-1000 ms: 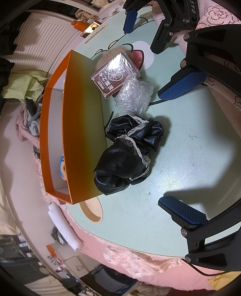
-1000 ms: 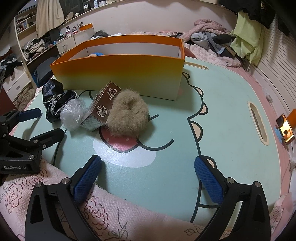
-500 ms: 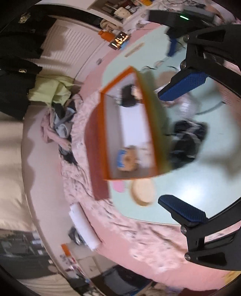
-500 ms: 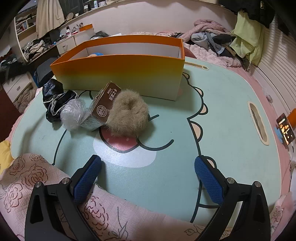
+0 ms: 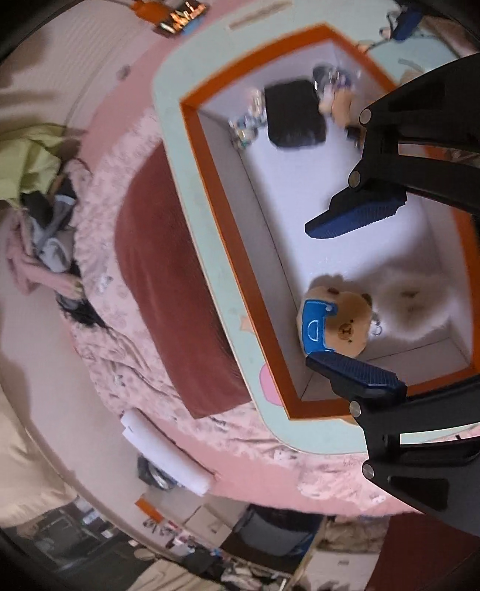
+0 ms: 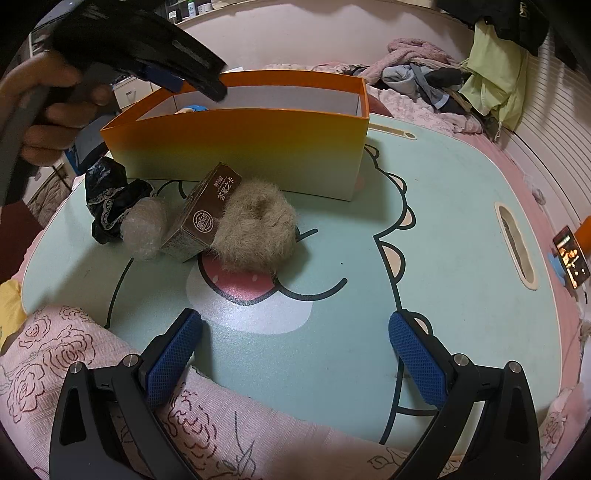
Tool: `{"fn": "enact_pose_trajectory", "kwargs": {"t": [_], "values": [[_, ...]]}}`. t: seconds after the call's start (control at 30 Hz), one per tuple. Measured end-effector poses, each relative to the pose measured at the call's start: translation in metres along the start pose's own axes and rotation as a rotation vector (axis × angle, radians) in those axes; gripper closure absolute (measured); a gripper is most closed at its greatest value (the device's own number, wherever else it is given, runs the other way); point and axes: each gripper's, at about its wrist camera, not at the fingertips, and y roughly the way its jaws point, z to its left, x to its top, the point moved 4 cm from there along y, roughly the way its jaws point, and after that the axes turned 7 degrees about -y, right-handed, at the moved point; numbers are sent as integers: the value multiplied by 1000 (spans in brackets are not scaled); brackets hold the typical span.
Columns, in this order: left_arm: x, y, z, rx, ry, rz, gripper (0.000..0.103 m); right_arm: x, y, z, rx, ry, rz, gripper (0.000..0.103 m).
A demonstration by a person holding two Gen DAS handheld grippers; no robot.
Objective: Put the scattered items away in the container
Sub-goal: 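Reach the left gripper into the box and grasp the teddy-bear keychain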
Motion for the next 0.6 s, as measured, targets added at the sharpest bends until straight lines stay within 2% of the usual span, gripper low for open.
{"fn": "enact_pose_trajectory", "kwargs": {"t": [0.1,0.17,0.23,0.27,0.43,0.6], "values": [[-4,27,7,34,-22,85,40,1,0,0,0,0,-1,2],[-6,33,12,49,-35,95,44,1,1,1,-1,-1,-1,2],[-7,30,14,51,-29,85,59,2,1,2,-6,-8,-4,2],[-8,29,16,72,-18,79,70,2,1,3,-3,-5,-4,2],[-9,26,22,34,-18,59,73,5,4,2,-1,-2,-5,2],[-3,11,30,-66,-42,-6,74,4,3,2,0,-2,-6,2]]}}
